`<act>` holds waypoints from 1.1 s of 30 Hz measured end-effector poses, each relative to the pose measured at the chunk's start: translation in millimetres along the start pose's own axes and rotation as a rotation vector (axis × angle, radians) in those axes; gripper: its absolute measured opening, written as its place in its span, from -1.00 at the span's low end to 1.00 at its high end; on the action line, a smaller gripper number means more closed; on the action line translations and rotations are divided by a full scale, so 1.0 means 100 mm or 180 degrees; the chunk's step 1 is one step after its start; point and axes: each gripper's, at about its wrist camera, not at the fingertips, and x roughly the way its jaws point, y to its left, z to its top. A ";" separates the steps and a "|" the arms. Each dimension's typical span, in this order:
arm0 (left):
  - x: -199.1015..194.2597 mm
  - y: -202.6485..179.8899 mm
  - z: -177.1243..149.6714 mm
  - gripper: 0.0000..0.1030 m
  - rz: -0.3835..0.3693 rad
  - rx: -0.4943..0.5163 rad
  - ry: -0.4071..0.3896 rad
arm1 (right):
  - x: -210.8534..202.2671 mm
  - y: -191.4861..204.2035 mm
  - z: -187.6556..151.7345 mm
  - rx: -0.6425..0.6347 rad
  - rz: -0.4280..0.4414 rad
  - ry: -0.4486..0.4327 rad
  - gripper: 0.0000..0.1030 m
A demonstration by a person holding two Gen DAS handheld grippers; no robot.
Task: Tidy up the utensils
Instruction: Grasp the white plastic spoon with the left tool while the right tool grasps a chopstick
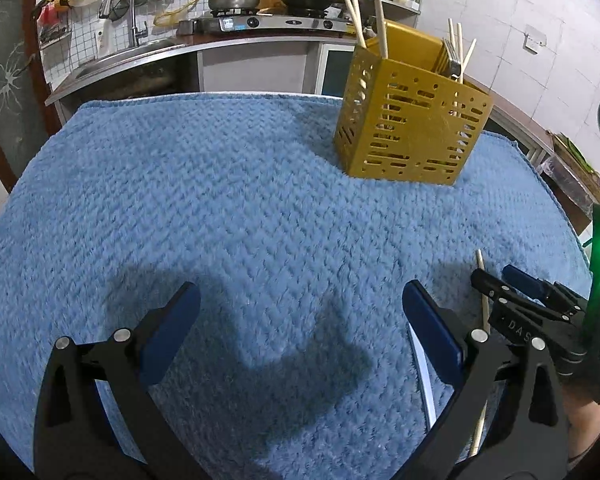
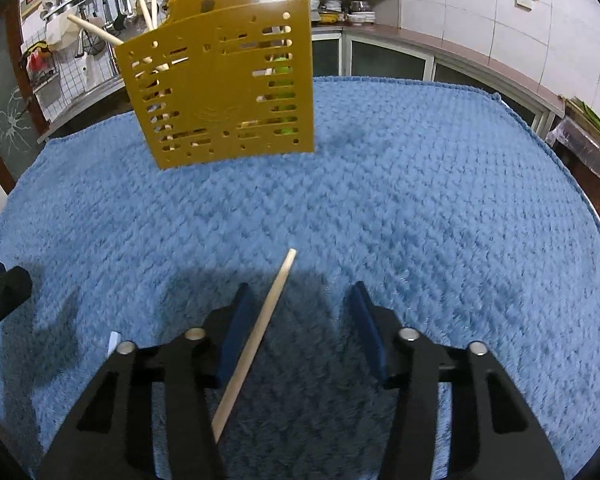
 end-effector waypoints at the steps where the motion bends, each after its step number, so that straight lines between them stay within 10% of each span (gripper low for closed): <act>1: 0.01 0.00 -0.01 0.90 0.0009 0.0001 0.0004 | 0.00 0.00 0.01 -0.0005 -0.0002 -0.0001 -0.20; 7: 0.02 -0.06 -0.01 0.90 0.0093 0.0123 0.0031 | 0.01 0.07 0.03 -0.0102 0.0017 0.0031 -0.69; 18: -0.01 -0.36 -0.10 0.87 0.0039 0.0257 0.0179 | 0.13 -0.15 0.26 0.0043 0.0302 0.0244 -0.86; 29: 0.22 -0.78 -0.22 -0.37 -0.0247 0.0323 0.0736 | 0.13 -0.49 0.26 0.0095 0.0329 0.0272 -0.87; 33: 0.30 -0.85 -0.24 -0.54 -0.0264 0.0318 0.0834 | 0.13 -0.52 0.25 0.0107 0.0352 0.0282 -0.86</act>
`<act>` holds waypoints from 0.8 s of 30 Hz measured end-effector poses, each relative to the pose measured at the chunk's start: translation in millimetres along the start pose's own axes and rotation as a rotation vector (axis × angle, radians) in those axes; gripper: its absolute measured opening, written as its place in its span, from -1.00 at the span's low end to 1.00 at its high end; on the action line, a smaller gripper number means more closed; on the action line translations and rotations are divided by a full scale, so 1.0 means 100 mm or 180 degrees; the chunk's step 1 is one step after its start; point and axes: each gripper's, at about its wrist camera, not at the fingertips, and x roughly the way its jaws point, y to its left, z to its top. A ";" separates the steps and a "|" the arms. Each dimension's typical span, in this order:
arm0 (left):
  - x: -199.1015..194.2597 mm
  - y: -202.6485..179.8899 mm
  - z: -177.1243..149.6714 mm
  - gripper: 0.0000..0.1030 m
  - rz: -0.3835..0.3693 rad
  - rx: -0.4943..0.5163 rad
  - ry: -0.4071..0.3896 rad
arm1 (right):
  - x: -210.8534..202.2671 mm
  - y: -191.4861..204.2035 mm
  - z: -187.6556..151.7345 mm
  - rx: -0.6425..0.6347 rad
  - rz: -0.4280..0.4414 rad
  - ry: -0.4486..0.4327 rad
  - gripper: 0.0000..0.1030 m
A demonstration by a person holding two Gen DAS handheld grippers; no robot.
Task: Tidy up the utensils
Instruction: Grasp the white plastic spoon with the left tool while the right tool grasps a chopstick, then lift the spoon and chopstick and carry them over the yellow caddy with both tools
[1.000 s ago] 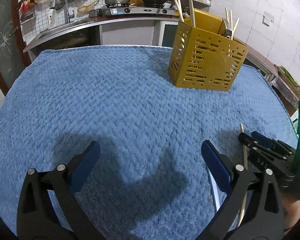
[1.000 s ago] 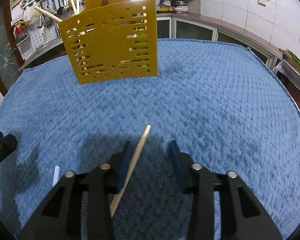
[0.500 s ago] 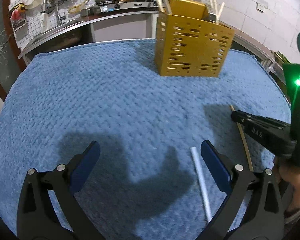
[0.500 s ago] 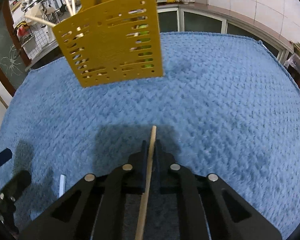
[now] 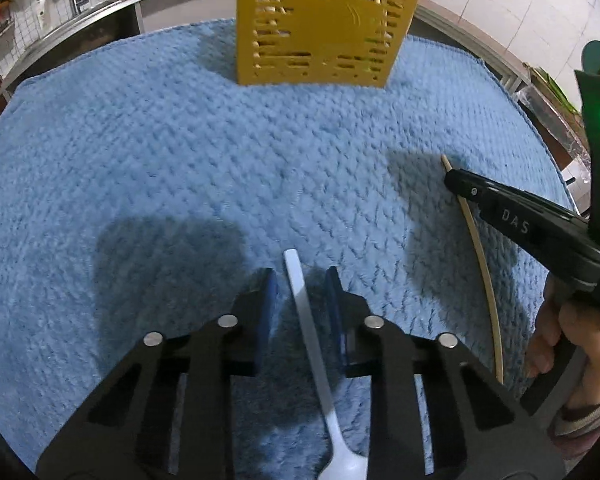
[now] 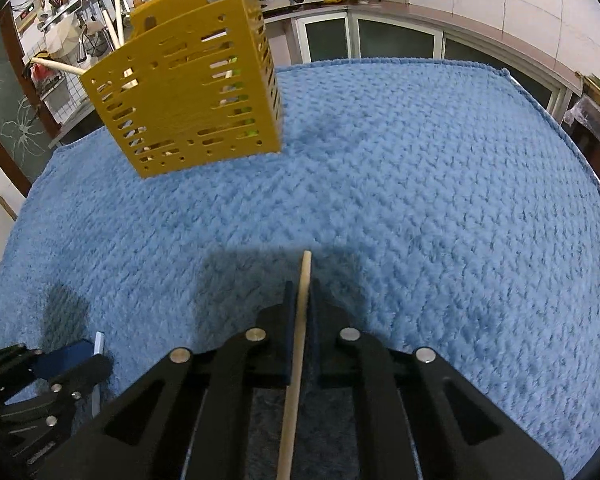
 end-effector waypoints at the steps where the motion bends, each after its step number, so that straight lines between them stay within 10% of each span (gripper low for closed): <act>1: 0.01 -0.02 0.01 -0.56 0.0020 0.0018 -0.0009 | 0.01 0.00 0.00 0.0002 -0.0002 0.0003 -0.86; 4: 0.06 -0.06 0.07 -0.84 0.0073 0.0085 -0.0019 | 0.01 0.00 0.01 0.0007 -0.0023 0.0027 -0.86; 24: 0.22 0.02 0.51 -0.89 -0.0097 0.0007 -0.0094 | -0.01 0.01 0.12 0.0027 -0.0027 0.0149 -0.88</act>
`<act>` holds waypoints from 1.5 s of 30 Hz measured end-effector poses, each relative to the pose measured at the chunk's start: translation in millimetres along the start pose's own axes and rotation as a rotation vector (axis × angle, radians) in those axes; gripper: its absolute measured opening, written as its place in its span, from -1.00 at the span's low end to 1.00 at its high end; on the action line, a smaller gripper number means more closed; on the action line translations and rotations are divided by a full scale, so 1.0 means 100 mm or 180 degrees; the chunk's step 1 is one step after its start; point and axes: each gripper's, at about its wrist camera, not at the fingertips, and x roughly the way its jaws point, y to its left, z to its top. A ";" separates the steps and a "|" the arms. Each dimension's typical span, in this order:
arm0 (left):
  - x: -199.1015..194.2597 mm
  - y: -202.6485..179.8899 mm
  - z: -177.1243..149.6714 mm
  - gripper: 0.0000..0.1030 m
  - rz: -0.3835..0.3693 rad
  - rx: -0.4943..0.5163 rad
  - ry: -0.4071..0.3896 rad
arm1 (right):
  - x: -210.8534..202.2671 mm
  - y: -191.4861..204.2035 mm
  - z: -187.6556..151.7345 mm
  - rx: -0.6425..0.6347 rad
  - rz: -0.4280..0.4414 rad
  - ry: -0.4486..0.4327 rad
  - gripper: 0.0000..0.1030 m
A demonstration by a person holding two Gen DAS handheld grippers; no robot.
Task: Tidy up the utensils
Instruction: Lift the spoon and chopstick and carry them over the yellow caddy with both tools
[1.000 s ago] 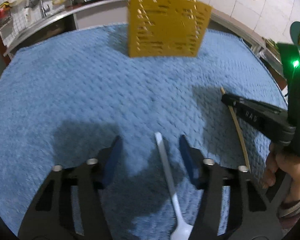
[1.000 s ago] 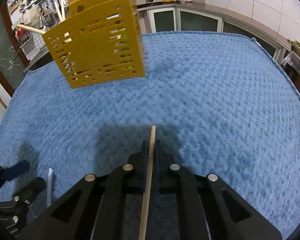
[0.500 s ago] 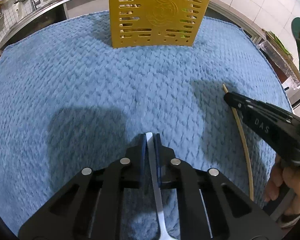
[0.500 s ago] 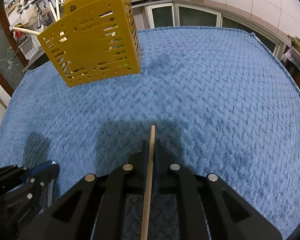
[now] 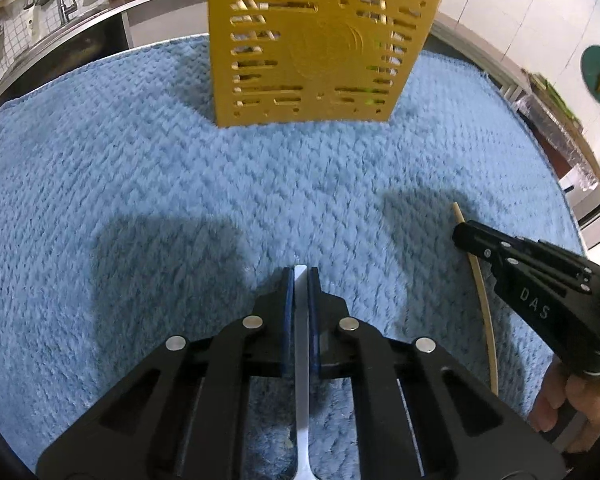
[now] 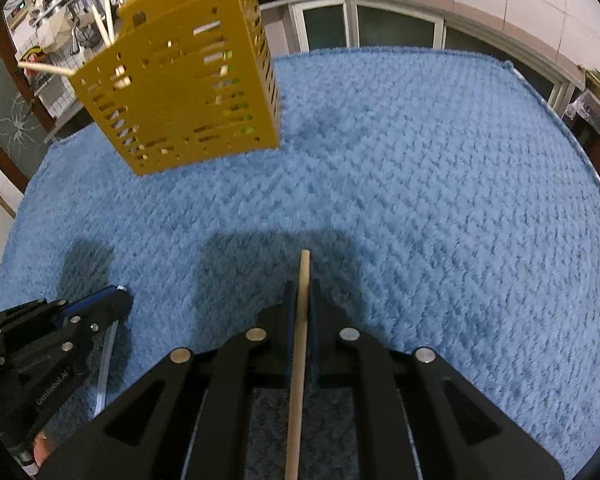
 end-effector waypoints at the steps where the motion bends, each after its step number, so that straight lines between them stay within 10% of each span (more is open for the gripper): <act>1: -0.04 0.02 0.02 -0.89 -0.0025 -0.0023 -0.0047 | -0.04 0.00 0.01 0.0005 0.0015 -0.0058 -0.88; 17: -0.87 0.20 0.22 -0.89 -0.0135 -0.0001 -0.0948 | -0.69 0.14 0.18 -0.0052 0.0314 -0.1029 -0.89; 45: -1.58 0.25 0.72 -0.89 -0.0134 0.0159 -0.1711 | -1.51 0.34 0.70 -0.0292 0.0207 -0.2024 -0.89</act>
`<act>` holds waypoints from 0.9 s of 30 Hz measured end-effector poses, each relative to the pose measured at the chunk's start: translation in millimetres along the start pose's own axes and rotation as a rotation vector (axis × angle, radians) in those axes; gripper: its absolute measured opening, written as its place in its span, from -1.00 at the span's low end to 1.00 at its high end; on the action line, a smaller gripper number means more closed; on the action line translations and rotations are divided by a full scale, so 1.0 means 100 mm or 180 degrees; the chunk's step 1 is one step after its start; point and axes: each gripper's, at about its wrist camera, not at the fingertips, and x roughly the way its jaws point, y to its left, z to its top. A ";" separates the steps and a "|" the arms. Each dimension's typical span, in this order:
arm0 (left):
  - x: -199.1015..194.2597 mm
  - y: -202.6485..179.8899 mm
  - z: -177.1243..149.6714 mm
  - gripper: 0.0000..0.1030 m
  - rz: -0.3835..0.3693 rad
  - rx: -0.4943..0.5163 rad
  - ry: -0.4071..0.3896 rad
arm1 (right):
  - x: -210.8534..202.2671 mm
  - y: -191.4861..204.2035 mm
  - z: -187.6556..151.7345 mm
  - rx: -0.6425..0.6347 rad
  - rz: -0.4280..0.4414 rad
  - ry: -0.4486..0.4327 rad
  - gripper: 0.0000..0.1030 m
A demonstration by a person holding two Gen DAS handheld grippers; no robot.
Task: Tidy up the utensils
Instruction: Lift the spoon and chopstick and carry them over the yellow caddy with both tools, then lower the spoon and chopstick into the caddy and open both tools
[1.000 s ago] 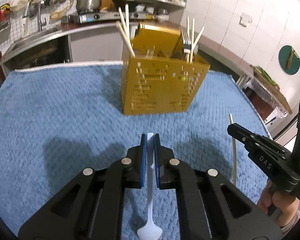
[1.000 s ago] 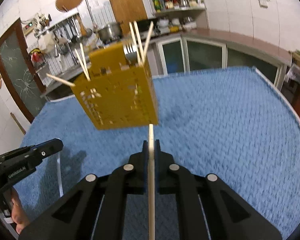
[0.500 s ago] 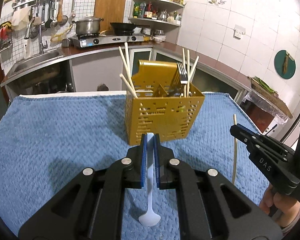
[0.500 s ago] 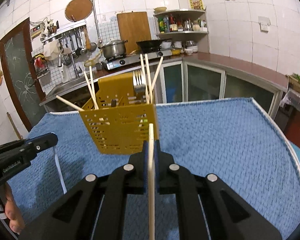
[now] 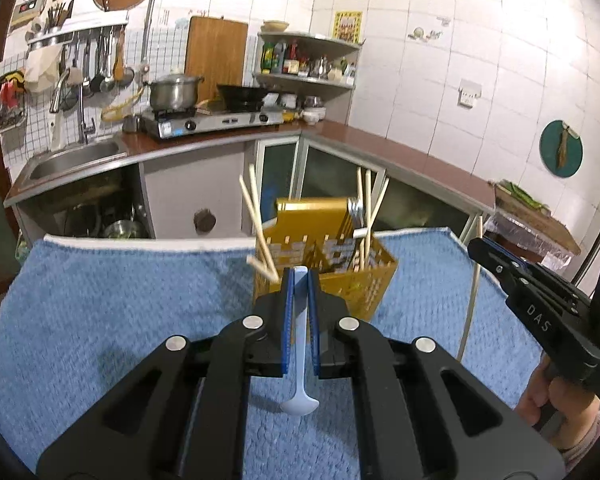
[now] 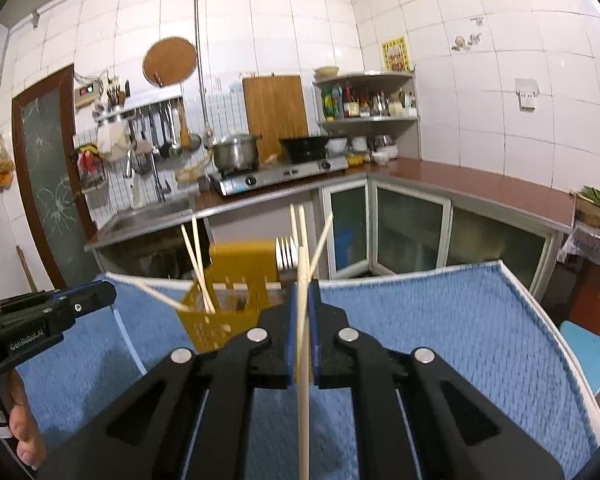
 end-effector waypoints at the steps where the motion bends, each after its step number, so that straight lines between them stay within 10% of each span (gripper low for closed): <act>1: -0.02 0.00 0.06 -0.89 -0.0013 -0.0001 -0.0043 | -0.01 0.01 0.03 0.0003 0.0007 -0.0041 -0.89; 27: 0.40 -0.03 1.07 -0.89 0.0169 -0.0030 -0.0519 | 0.52 0.07 1.06 0.0156 0.0101 -0.1198 -0.89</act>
